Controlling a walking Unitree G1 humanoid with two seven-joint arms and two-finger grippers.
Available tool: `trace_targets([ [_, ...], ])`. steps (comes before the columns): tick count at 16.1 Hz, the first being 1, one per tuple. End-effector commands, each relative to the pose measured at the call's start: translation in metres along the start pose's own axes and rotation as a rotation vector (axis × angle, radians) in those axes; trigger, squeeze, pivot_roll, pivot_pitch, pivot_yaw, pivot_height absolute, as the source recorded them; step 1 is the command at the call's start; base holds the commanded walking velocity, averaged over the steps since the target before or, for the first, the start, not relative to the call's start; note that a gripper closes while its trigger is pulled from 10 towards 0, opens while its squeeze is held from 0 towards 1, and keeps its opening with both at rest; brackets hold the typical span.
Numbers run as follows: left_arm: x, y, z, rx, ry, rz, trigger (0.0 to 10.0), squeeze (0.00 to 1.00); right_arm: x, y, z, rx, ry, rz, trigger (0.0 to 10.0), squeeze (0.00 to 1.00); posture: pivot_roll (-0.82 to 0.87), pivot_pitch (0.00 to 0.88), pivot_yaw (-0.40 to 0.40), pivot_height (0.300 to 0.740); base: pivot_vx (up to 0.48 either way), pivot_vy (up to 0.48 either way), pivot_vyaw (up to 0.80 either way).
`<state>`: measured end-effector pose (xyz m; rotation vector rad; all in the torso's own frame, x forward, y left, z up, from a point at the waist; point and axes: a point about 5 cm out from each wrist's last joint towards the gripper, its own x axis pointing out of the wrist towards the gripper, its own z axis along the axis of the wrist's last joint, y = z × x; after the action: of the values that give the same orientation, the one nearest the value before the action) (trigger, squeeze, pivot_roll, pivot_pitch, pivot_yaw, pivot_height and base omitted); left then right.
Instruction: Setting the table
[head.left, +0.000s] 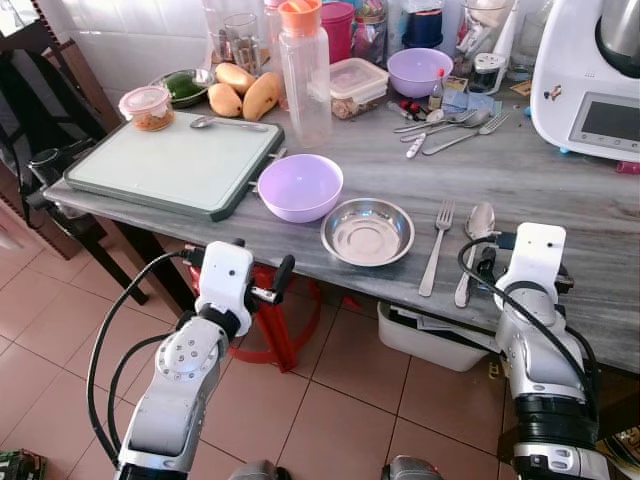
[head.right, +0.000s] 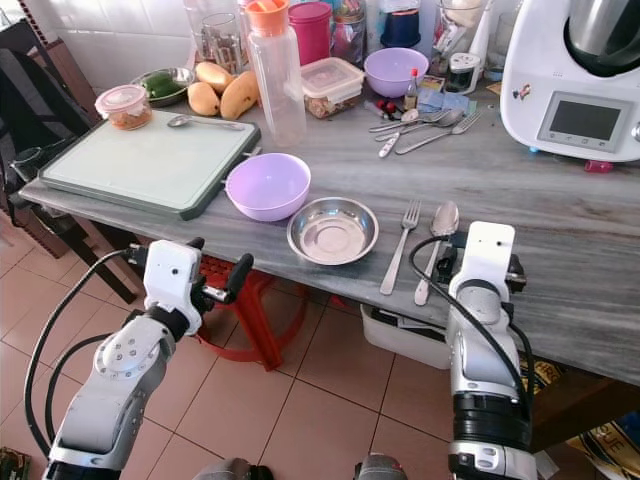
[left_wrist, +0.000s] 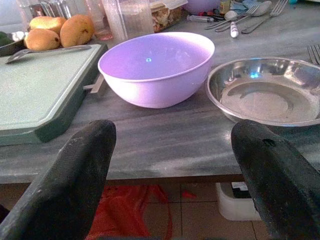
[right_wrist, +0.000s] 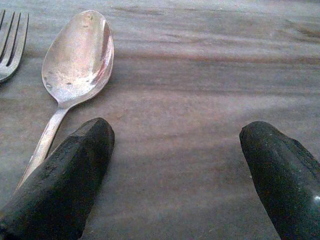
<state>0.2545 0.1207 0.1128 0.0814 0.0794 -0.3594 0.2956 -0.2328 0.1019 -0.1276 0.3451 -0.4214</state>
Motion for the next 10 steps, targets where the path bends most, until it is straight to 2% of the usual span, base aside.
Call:
trace_targets([
  [1,0.0005,0.0018,0.0029,0.001,-0.007,0.003,10.0,0.0,-0.0005,0.0085,-0.006,-0.002,0.032,0.034,10.0,0.0,-0.01,0.031,0.101,0.74,0.0,0.0,0.0],
  [10,0.0039,0.0009,0.0039,0.0,-0.016,0.001,10.0,0.0,-0.0005,0.0041,-0.0075,-0.004,0.031,0.014,10.0,0.0,-0.01,0.018,0.099,0.74,0.0,0.0,0.0],
])
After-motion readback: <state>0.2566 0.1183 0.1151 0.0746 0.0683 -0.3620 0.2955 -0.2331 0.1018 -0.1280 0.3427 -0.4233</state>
